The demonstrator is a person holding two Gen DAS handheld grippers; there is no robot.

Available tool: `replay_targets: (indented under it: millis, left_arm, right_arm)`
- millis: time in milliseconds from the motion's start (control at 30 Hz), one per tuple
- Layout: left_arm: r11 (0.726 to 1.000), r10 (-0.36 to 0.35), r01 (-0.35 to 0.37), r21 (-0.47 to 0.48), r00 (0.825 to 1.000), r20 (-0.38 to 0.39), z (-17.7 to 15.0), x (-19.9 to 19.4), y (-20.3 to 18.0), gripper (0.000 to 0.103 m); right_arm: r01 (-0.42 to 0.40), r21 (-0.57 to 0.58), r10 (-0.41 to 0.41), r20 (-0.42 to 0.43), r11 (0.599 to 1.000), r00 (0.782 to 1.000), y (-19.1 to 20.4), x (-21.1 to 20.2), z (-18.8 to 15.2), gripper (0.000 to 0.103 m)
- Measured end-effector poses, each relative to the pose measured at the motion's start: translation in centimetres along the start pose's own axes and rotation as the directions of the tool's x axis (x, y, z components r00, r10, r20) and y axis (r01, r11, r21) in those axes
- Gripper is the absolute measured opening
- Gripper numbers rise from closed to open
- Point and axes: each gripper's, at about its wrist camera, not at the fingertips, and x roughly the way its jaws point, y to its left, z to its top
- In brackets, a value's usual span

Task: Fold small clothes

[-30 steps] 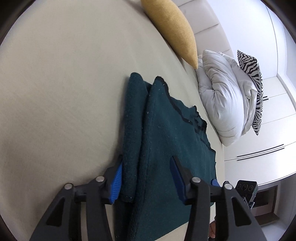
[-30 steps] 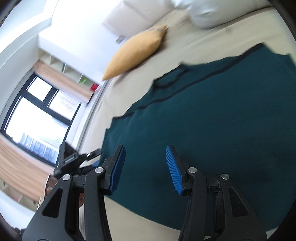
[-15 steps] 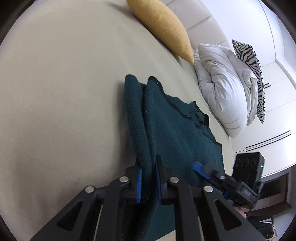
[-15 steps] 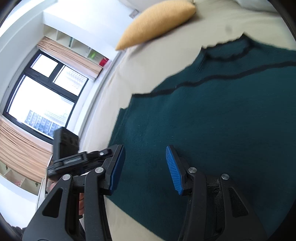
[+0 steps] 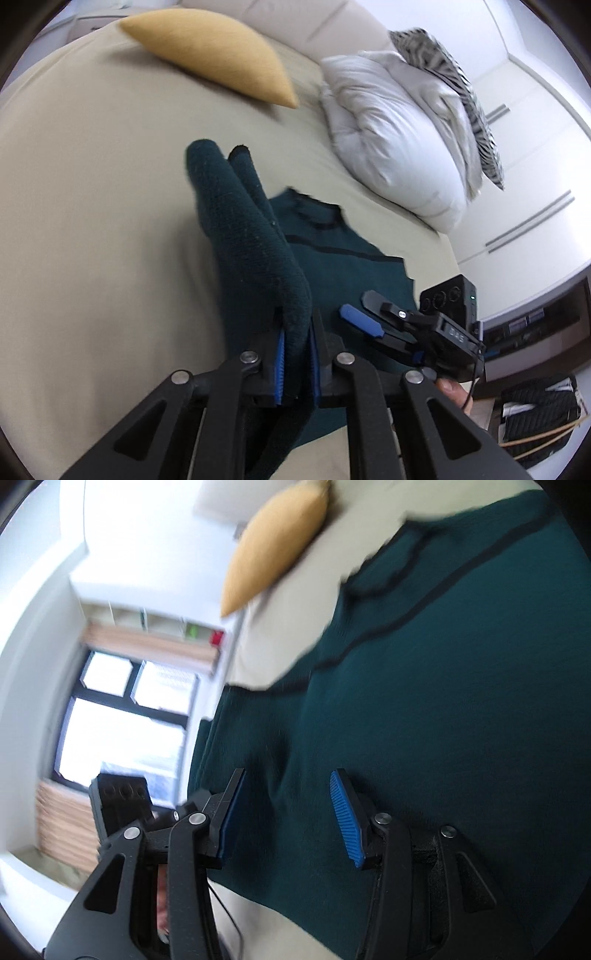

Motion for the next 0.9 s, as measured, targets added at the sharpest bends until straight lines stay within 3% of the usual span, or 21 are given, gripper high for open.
replay_targets:
  millis: [133, 267, 300, 367, 467, 600, 767, 900]
  left_arm:
    - [0.998, -0.004, 0.007, 0.064, 0.999, -0.038, -0.1, 5.1, -4.5, 0.011]
    - [1.000, 0.024, -0.023, 0.006, 0.995, -0.097, -2.1, 11.1, -3.7, 0.015]
    - [1.000, -0.006, 0.003, -0.023, 0.995, -0.097, -2.6, 11.5, -3.2, 0.016]
    - [0.998, -0.049, 0.046, -0.041, 0.996, -0.078, -2.9, 10.7, -3.0, 0.020]
    - [0.998, -0.059, 0.059, -0.009, 0.996, -0.063, -2.8, 8.5, -3.8, 0.029]
    - [0.994, -0.109, 0.108, 0.016, 0.994, 0.020, -3.0, 4.6, -3.7, 0.036]
    - [0.998, -0.058, 0.059, -0.020, 0.997, 0.049, -4.0, 2.9, -0.5, 0.038]
    - [0.994, -0.055, 0.059, -0.088, 0.997, 0.048, -5.6, 2.5, 2.5, 0.038]
  right_arm:
    - [0.014, 0.039, -0.017, 0.080, 0.999, 0.997, -1.9, -4.2, 1.5, 0.046]
    - [0.041, 0.089, -0.051, 0.109, 0.995, 0.993, -4.8, -6.6, 1.7, 0.046]
    - [0.041, 0.101, -0.052, 0.109, 0.994, 0.993, -5.6, -6.9, 1.4, 0.045]
    - [0.027, 0.094, -0.037, 0.104, 0.995, 0.994, -6.0, -7.2, 1.6, 0.045]
    - [0.045, 0.083, -0.053, 0.099, 0.996, 0.994, -5.6, -6.7, 2.0, 0.045]
    - [0.062, 0.036, -0.064, 0.059, 0.997, 0.996, -3.8, -5.0, 2.1, 0.047]
    - [0.170, 0.003, -0.170, -0.008, 0.985, 0.985, -1.8, -1.7, 2.2, 0.047]
    - [0.178, 0.034, -0.177, -0.045, 0.983, 0.983, -1.6, 0.5, 2.7, 0.047]
